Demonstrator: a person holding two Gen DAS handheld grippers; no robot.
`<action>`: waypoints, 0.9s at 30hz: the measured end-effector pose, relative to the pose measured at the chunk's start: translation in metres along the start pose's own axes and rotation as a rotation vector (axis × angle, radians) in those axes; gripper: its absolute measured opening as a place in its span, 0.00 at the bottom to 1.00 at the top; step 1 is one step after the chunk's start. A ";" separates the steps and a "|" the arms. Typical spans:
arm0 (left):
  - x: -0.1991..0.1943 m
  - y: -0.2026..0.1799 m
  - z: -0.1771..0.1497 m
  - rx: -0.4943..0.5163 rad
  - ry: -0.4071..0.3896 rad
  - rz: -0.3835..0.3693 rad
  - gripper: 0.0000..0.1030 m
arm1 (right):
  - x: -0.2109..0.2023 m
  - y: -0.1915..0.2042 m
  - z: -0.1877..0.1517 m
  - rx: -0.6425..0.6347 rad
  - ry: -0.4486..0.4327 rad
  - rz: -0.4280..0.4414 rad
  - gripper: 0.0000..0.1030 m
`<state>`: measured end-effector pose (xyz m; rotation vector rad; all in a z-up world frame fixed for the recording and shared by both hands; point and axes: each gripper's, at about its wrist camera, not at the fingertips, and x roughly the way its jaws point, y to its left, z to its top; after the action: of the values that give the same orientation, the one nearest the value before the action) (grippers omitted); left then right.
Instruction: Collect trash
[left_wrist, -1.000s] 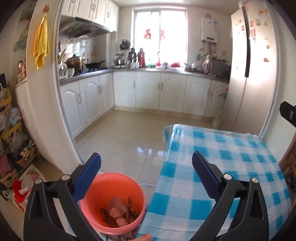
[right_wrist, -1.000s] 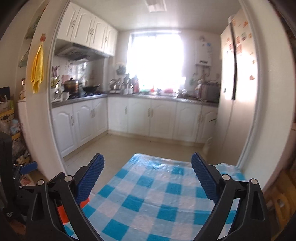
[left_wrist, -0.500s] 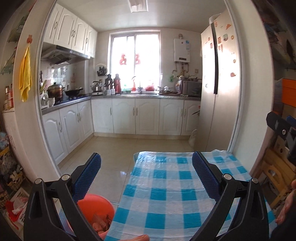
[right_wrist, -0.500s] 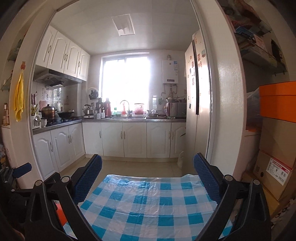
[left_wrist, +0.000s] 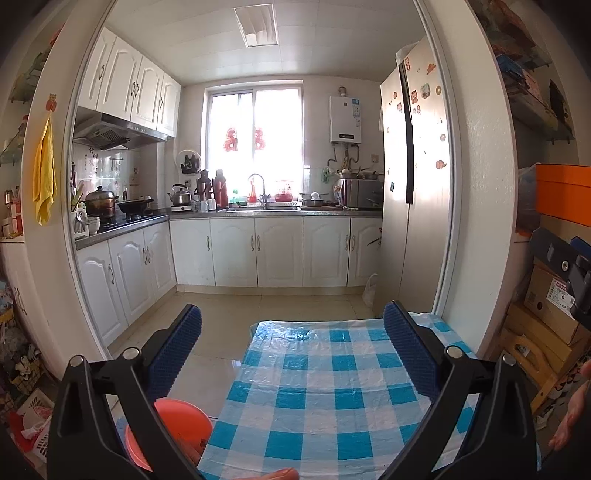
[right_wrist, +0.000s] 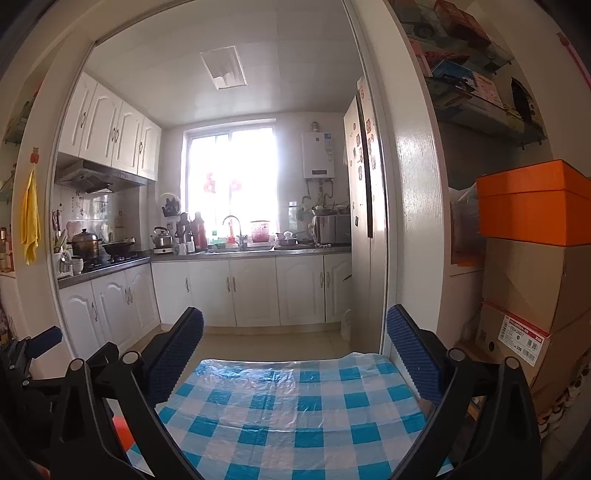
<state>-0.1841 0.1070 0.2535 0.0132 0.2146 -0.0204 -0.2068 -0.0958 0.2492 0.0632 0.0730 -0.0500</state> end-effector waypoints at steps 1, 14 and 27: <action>-0.001 -0.001 0.001 0.001 -0.002 -0.001 0.96 | -0.002 -0.001 0.000 0.002 0.000 -0.001 0.95; -0.007 -0.010 0.003 0.020 -0.012 -0.005 0.96 | -0.009 -0.013 0.000 0.022 0.002 0.000 0.95; 0.017 -0.014 -0.005 0.012 0.056 -0.034 0.96 | 0.013 -0.023 -0.010 0.045 0.043 0.007 0.95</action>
<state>-0.1692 0.0929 0.2454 0.0225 0.2703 -0.0557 -0.1961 -0.1187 0.2370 0.1096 0.1151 -0.0437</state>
